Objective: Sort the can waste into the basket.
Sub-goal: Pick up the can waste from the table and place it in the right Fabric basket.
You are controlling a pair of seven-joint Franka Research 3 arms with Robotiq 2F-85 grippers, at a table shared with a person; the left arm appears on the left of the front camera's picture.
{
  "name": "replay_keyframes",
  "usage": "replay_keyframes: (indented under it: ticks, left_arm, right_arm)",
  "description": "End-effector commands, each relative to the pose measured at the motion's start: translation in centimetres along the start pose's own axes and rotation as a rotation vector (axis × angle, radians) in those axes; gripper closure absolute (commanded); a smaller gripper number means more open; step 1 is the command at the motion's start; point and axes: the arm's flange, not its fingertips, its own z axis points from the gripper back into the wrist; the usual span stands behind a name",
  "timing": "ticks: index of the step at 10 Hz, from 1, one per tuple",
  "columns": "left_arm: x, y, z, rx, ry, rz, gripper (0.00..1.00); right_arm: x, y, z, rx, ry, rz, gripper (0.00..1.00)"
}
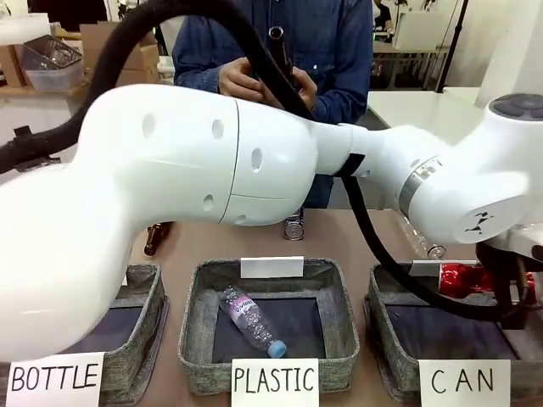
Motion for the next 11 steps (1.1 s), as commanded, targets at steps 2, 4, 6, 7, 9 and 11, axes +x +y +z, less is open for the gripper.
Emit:
replay_keyframes:
  ticks: [2,4,6,7,9,11]
  left_arm:
    - [1.23,-0.39,0.1,0.0,0.023,-0.008,0.89]
    - [1.02,-0.37,0.46,-0.005,0.018,-0.016,0.32]
    - [0.93,-0.33,0.51,-0.006,0.022,-0.018,0.0]
    - [0.88,-0.3,0.46,-0.011,0.026,-0.019,0.0]
    - [0.79,-0.18,0.47,-0.014,0.023,-0.009,0.0]
    - [0.78,-0.11,0.41,-0.017,0.039,-0.01,0.0]
  right_arm:
    - [0.25,0.32,0.29,0.004,-0.008,-0.012,0.0]
    - [0.25,0.32,0.29,0.004,-0.008,-0.012,0.0]
    - [0.25,0.32,0.29,0.004,-0.008,-0.012,0.0]
    - [0.25,0.32,0.29,0.004,-0.008,-0.012,0.0]
    - [0.25,0.32,0.29,0.004,-0.008,-0.012,0.0]
    - [0.25,0.32,0.29,0.004,-0.008,-0.012,0.0]
